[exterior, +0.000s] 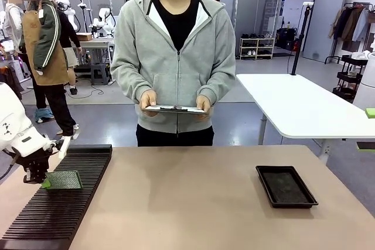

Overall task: Inspect the PCB.
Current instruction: Pick up the Blank PCB and present it to the human.

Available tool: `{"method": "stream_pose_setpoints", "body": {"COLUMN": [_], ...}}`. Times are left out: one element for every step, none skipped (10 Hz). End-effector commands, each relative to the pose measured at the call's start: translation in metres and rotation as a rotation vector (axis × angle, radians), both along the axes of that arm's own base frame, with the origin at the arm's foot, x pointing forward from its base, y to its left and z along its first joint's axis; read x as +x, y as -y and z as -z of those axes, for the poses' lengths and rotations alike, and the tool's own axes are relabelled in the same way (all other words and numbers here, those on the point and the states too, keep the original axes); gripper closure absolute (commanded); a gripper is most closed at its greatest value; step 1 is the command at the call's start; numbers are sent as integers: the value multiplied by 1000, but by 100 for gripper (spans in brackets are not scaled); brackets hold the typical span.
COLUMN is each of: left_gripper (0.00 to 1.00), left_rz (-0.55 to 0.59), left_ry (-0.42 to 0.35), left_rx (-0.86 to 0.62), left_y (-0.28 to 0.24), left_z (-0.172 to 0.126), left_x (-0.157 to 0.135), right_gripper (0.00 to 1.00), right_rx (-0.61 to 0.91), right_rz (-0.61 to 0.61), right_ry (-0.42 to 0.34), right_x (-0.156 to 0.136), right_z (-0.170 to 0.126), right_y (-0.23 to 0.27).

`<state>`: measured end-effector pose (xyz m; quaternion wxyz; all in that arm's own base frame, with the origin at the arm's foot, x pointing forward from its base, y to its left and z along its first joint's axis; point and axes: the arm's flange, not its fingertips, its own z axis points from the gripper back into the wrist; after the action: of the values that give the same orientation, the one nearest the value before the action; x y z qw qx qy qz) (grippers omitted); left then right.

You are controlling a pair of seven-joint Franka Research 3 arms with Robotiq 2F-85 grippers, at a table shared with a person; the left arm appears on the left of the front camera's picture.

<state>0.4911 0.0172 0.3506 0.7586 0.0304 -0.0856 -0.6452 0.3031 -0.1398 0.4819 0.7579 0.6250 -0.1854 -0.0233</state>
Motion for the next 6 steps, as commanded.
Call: {"method": "stream_pose_setpoints", "body": {"left_gripper": [100, 100, 100, 100, 100, 100], "left_rz": [-44, -54, -45, -28, 2, -34], "left_ry": [-33, -23, -14, -9, -43, -30], "left_rx": [-33, -30, -51, -82, -106, -107], "left_y": [-6, -7, -8, -8, -12, -16], "left_z": [-1, -7, -22, -45, -61, -74], "left_x": [5, 4, -2, -10, -14, -15], "right_gripper": [0, 0, 0, 0, 0, 0], "right_rx": [-2, -2, -2, -2, -2, -2], "right_rz": [-3, -3, -3, -3, -3, -3], "right_ry": [19, 19, 19, 19, 19, 19], "right_x": [0, 0, 0, 0, 0, 0], "right_z": [0, 0, 0, 0, 0, 0], "right_y": [1, 1, 1, 1, 1, 1]}}
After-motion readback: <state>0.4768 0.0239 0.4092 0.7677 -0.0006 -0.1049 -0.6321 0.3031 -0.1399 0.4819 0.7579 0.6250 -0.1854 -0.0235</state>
